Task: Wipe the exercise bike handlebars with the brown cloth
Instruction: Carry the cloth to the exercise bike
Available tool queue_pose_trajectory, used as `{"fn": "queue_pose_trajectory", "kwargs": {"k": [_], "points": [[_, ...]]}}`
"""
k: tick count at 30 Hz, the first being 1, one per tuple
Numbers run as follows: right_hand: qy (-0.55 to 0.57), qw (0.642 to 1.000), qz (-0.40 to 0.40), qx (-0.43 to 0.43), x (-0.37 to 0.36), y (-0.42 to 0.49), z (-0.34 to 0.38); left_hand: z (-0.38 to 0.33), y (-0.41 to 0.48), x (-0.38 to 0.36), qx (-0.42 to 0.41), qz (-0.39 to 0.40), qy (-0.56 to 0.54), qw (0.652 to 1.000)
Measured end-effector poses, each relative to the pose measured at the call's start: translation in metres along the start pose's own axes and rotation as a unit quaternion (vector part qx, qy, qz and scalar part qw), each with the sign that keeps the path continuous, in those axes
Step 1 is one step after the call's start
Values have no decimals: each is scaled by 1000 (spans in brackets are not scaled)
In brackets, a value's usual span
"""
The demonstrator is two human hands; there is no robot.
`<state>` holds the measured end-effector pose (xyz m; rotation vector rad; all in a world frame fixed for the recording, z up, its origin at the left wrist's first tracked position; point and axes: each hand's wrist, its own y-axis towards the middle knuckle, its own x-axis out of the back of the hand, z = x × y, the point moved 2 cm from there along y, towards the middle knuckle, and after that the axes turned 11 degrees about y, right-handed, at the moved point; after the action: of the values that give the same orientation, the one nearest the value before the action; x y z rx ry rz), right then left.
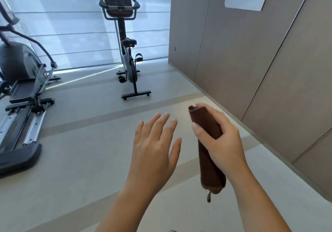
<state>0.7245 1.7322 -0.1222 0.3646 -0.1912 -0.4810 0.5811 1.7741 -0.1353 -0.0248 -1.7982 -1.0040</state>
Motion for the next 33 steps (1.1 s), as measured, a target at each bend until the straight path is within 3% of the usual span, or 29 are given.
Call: {"fn": "queue_pose_trajectory", "kwargs": {"k": [7, 15, 25, 33], "points": [[12, 999, 34, 5, -33, 169, -49, 64, 136, -74, 37, -7, 22, 999], [21, 995, 96, -12, -126, 318, -116, 178, 241, -154, 99, 0, 18, 995], [14, 993, 114, 17, -292, 523, -163, 376, 397, -232, 103, -35, 16, 994], [32, 995, 96, 6, -367, 655, -216, 476, 505, -302, 93, -18, 0, 995]]}}
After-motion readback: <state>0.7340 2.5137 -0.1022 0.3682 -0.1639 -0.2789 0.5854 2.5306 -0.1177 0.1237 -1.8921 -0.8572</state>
